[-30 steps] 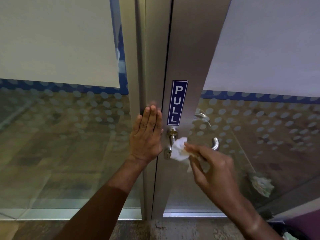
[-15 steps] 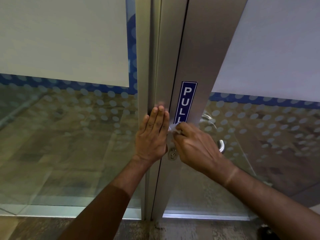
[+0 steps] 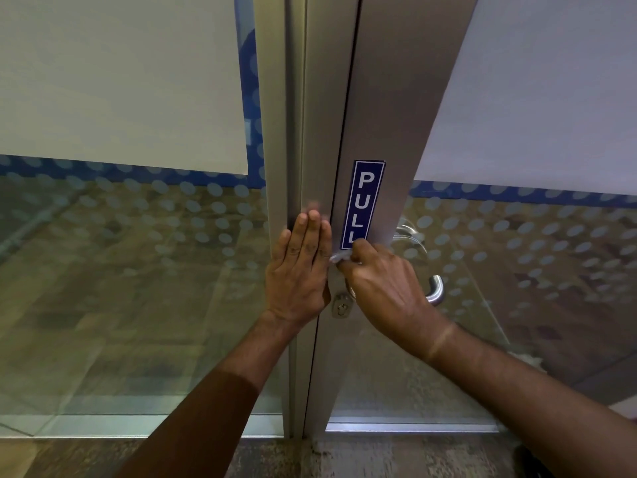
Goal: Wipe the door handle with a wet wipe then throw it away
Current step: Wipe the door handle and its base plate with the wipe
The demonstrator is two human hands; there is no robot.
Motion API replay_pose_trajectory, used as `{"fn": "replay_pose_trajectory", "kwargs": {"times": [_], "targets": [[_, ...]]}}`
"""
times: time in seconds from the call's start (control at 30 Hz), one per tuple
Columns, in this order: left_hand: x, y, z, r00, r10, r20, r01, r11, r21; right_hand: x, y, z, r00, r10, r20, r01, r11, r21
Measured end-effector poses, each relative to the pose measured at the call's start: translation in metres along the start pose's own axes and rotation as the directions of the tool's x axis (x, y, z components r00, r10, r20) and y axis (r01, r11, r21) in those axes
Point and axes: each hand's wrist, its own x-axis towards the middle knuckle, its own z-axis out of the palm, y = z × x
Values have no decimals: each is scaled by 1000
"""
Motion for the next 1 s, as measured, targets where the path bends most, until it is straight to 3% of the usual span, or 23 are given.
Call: {"fn": "replay_pose_trajectory", "kwargs": {"times": [0.27,0.4,0.53,0.77,1.0], "targets": [[0,0,0,1000,-2,-22,2,1000,-26,-1,5,3,989,144,-45,-132,969,211],[1,1,1,1000,-3,-27,2,1000,-31,-4,6,5,932,344,-111,-267,863,429],[1,1,0,1000,-5,-26,5,1000,-31,-4,10,7,882,471,-8,-372,706,603],[1,1,1,1000,1,-26,-2,999,-36,-2,14,9,841,530,113,-467,604,645],[0,1,3,999,-5,-33,4,999,-42,2,16,14,822,528,211,-546,629,553]]}}
